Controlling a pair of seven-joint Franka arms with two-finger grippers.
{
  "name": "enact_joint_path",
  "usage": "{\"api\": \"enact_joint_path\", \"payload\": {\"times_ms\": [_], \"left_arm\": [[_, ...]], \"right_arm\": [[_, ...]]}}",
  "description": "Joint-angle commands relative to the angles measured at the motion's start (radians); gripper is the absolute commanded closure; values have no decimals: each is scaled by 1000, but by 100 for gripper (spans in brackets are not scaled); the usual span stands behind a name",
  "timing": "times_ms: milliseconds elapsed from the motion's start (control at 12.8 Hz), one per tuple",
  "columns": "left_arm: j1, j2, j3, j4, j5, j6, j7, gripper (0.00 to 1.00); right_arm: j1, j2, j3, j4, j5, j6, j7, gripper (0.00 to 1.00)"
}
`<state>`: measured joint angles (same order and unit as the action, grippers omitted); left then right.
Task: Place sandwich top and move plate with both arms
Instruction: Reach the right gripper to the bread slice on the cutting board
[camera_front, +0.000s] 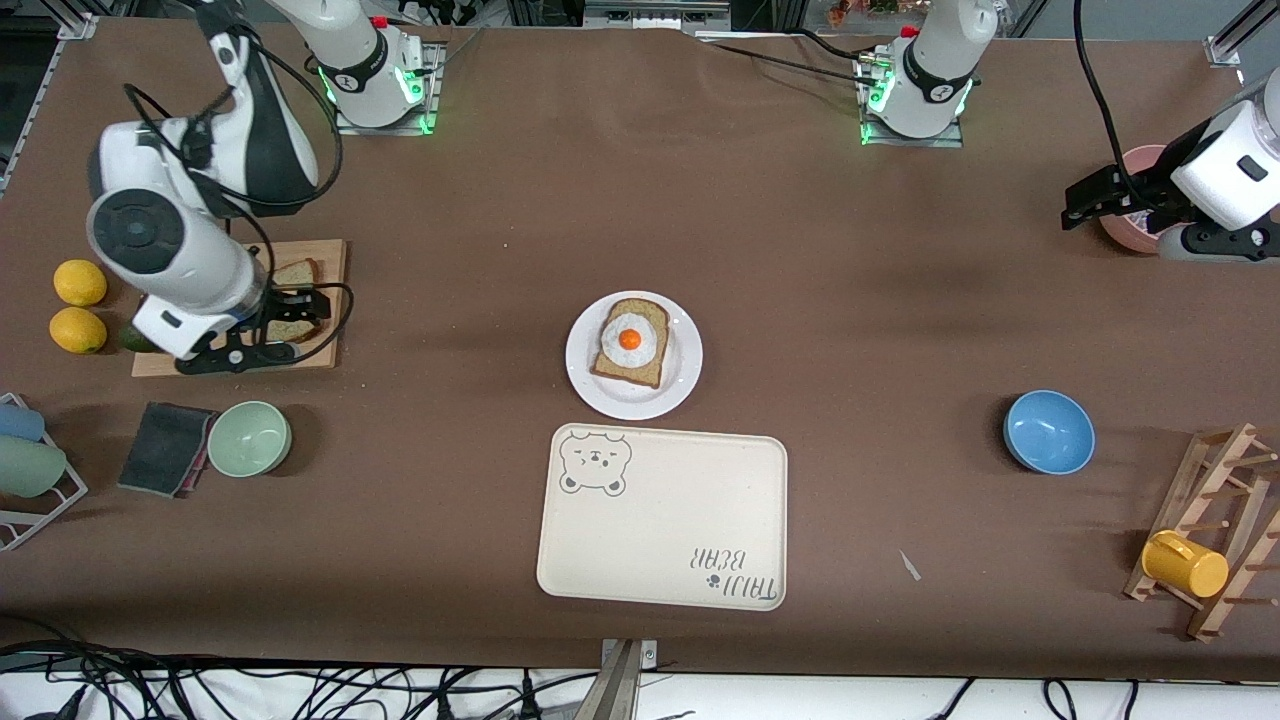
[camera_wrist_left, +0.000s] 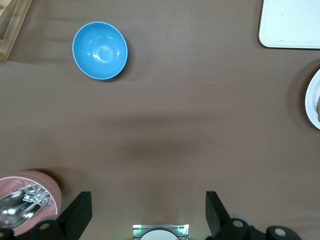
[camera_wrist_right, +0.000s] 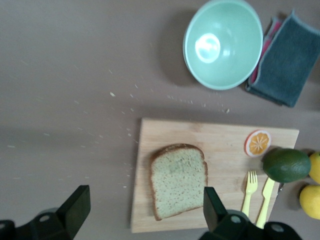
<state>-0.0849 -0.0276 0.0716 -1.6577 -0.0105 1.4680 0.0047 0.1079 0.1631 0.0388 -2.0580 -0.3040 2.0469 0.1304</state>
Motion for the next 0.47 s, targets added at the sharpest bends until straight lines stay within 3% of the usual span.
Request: {"api": "enact_joint_path", "payload": {"times_ms": [0,392], "left_arm": [[4,2,-4,6,3,-5,-6,0],[4,3,-4,10,3,-3,-8,0]], "right_arm": [[-4,-76,4,-181,-73,84,80,0],[-5,39,-3,-258,-162,203,189,2]]}}
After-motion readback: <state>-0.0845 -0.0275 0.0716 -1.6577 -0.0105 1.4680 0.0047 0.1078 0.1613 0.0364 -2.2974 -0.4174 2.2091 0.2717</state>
